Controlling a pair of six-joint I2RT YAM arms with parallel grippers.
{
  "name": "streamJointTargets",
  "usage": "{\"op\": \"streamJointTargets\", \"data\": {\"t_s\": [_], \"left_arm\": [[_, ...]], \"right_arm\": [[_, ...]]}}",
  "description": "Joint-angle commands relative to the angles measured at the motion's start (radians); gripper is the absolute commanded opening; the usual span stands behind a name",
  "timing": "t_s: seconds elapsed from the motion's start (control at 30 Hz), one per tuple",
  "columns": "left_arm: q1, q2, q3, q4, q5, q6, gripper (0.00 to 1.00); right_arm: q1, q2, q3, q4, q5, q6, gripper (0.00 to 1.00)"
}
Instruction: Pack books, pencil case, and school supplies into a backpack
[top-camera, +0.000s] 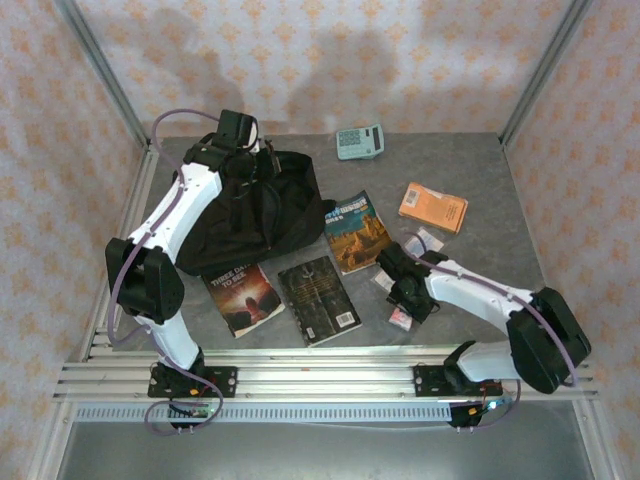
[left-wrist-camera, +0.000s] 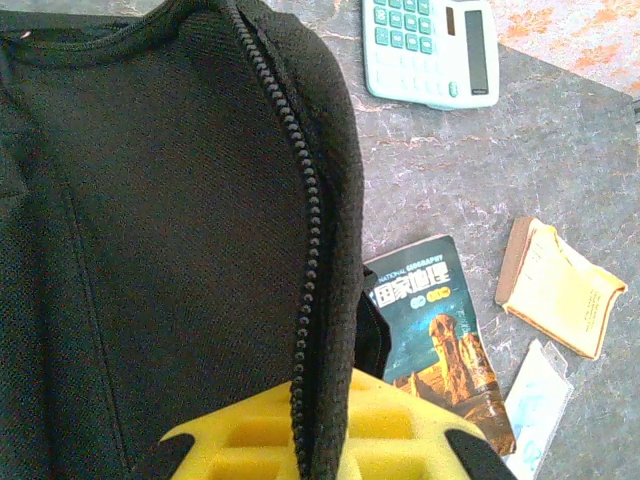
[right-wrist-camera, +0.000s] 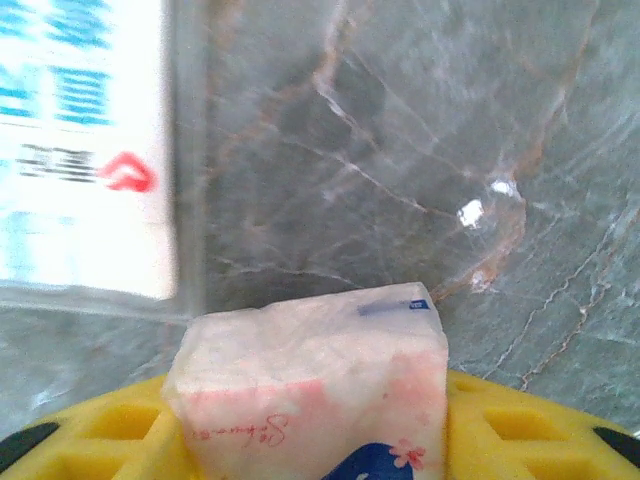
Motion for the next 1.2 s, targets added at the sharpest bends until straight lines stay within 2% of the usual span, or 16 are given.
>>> {"op": "streamJointTargets", "data": {"t_s": [0.0, 0.13, 0.27, 0.33, 0.53, 0.8, 1.17], "left_arm": [[-0.008, -0.03, 0.043, -0.047, -0.019, 0.028, 0.0], [-0.009, -0.053, 0.068, -0.087, -0.041, 0.05, 0.0], [-0.01, -0.076, 0.125, -0.143, -0.061, 0.075, 0.0], [-0.01, -0.086, 0.152, -0.17, -0.063, 0.094, 0.0], [-0.011, -0.136, 0.156, -0.184, -0.023, 0.162, 0.0], [-0.013, -0.147, 0.256, -0.259, -0.059, 0.213, 0.0], [-0.013, -0.124, 0.378, -0.24, -0.031, 0.188, 0.0]], "right_arm": [[0.0, -0.052, 0.095, -0.073, 0.104, -0.081, 0.49], [0.0, -0.073, 0.236, -0.052, 0.142, -0.226, 0.47], [0.0, -0.057, 0.367, 0.079, 0.107, -0.369, 0.46], [-0.002, -0.015, 0.441, 0.146, 0.045, -0.439, 0.46], [-0.002, 0.247, 0.781, 0.169, -0.079, -0.552, 0.46], [-0.001, 0.601, 1.132, 0.161, -0.209, -0.514, 0.46], [0.071, 0.86, 1.347, 0.236, -0.423, -0.368, 0.48]]}}
